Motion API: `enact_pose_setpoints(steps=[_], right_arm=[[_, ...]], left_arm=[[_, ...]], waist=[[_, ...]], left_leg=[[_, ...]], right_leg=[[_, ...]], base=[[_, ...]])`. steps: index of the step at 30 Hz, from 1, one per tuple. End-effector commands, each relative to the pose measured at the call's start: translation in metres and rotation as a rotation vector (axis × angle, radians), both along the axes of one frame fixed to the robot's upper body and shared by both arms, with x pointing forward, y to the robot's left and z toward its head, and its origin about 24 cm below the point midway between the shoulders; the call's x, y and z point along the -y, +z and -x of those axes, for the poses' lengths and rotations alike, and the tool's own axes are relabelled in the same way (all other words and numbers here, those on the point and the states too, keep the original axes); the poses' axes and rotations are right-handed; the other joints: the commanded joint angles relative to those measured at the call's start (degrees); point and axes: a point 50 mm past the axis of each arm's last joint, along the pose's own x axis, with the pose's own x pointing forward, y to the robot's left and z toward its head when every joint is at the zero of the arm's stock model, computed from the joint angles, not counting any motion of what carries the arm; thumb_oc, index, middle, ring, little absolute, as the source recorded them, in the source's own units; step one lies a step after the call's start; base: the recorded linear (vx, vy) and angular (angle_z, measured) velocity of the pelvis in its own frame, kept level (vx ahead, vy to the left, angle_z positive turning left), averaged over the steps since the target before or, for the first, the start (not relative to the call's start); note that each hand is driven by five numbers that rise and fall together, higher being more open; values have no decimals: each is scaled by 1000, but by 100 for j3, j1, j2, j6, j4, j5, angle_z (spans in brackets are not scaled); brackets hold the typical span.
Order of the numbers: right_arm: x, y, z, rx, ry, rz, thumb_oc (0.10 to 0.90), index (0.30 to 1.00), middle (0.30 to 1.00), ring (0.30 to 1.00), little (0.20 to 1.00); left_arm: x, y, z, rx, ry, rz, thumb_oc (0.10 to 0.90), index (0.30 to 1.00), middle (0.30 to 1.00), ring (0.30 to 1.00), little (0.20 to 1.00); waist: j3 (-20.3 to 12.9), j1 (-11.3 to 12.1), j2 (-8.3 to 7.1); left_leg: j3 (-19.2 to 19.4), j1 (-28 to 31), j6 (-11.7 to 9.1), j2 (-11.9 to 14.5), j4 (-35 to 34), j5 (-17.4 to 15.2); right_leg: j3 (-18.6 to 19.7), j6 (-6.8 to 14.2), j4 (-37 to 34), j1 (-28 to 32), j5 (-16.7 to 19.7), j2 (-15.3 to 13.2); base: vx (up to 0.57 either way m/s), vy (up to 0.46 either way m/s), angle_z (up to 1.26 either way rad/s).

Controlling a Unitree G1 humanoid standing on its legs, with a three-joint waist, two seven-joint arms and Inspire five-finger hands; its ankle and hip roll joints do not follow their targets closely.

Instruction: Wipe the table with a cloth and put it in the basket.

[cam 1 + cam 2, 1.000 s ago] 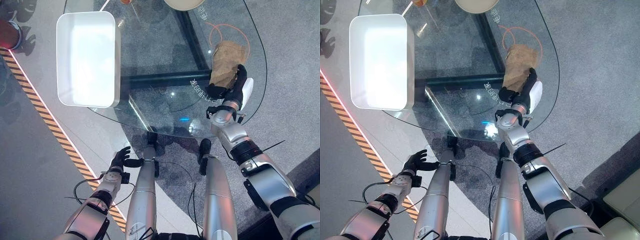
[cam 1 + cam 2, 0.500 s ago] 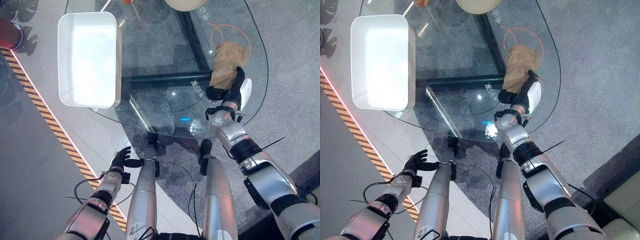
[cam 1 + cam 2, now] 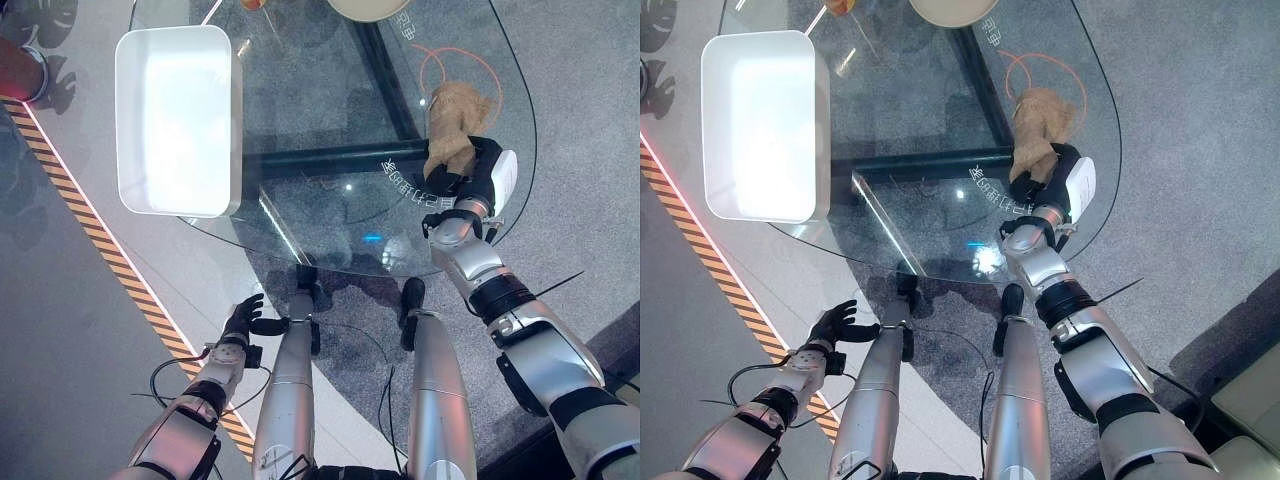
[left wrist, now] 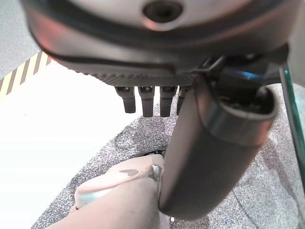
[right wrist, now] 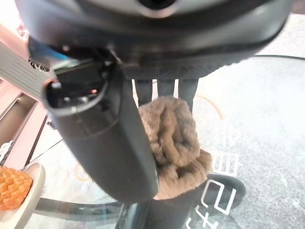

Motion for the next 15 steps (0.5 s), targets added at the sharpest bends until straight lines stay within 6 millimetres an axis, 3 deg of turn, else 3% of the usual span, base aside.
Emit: enact_pose_setpoints(steps=[1,15], right_arm=[[-15,26,-5,85,68,39,100,300,300,300,200],[-14,27,-5,92,64,67,100,300,300,300,200]], left_arm=[[3,-15,14,-70,-19,-41,800,900,900,900,900],[4,-15,15,-72,-20,-43,800,900,900,900,900]], waist=[[-110,101,72],[-110,104,77]], left_leg=[[508,-86,588,-582,903,-943],[496,-109,600,-599,908,-944]], right_leg=[[-239,-202,-1006,82,687,289],[-236,-202,-992,51,693,307]], base=[[0,0,0],[0,0,0]])
